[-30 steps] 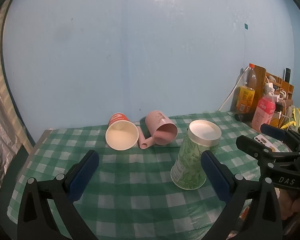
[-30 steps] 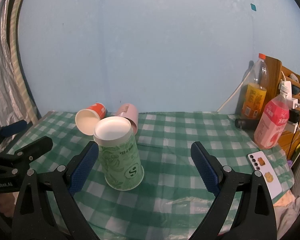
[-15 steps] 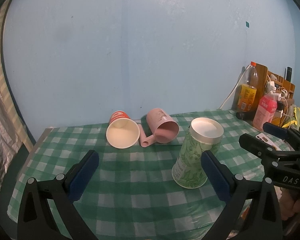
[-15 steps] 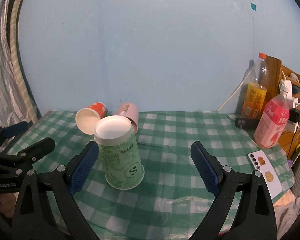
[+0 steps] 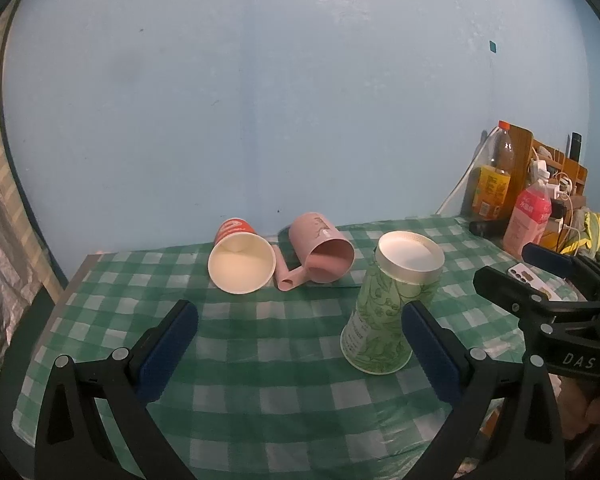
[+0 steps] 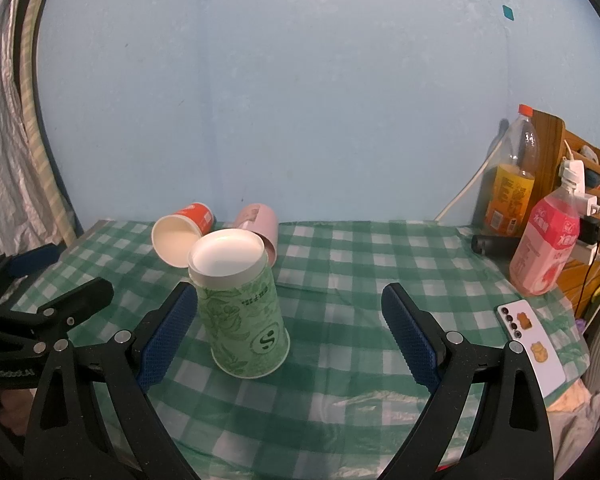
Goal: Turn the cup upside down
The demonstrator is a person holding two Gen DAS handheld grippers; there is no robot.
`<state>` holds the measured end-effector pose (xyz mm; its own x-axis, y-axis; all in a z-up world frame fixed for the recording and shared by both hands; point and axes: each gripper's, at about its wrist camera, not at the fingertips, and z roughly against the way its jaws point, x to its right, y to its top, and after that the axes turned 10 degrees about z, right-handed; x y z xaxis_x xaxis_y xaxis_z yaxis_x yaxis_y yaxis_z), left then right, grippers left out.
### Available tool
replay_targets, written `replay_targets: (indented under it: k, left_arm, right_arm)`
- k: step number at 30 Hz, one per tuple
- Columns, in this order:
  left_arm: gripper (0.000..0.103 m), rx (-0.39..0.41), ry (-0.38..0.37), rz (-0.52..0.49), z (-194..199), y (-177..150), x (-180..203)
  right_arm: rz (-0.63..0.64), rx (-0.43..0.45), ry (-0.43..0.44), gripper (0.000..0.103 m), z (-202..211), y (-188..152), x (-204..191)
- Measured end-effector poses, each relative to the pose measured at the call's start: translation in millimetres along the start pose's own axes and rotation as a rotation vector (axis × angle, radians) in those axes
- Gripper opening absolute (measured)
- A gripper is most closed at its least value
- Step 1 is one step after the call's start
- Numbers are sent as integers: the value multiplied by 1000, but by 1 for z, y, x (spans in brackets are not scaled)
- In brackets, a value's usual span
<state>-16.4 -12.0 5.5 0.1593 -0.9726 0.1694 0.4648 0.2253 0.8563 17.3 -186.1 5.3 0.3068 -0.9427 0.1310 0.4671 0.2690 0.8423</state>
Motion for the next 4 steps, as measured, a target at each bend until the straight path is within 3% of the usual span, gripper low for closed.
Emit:
replay_targets:
  k: [4]
  left_arm:
    - [103, -2, 5, -3, -1, 0, 1]
  right_arm:
    - [2, -1, 2, 92, 0, 0, -2]
